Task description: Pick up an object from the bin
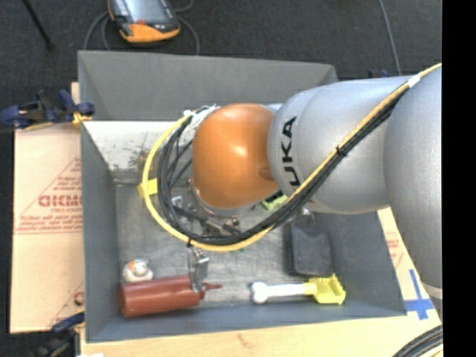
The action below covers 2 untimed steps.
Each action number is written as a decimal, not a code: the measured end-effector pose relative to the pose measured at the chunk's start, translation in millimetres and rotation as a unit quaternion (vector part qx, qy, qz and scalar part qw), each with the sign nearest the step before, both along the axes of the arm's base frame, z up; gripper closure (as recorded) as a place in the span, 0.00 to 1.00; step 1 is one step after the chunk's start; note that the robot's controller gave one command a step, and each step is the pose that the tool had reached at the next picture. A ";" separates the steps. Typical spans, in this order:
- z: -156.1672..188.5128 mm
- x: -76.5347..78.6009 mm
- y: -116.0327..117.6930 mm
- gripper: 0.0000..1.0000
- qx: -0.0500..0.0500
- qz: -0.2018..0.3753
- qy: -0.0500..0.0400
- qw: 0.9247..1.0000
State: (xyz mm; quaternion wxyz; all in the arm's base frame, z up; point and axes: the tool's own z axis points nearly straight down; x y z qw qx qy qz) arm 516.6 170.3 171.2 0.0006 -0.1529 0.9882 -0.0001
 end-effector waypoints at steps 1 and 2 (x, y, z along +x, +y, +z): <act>-33.0 -25.5 -5.8 0.00 0.001 -0.007 -0.001 1.000; -91.5 -20.4 39.7 1.00 0.000 0.042 -0.012 0.999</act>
Offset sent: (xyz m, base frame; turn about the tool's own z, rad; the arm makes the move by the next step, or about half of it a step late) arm -0.0306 0.0432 -0.1012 -0.0923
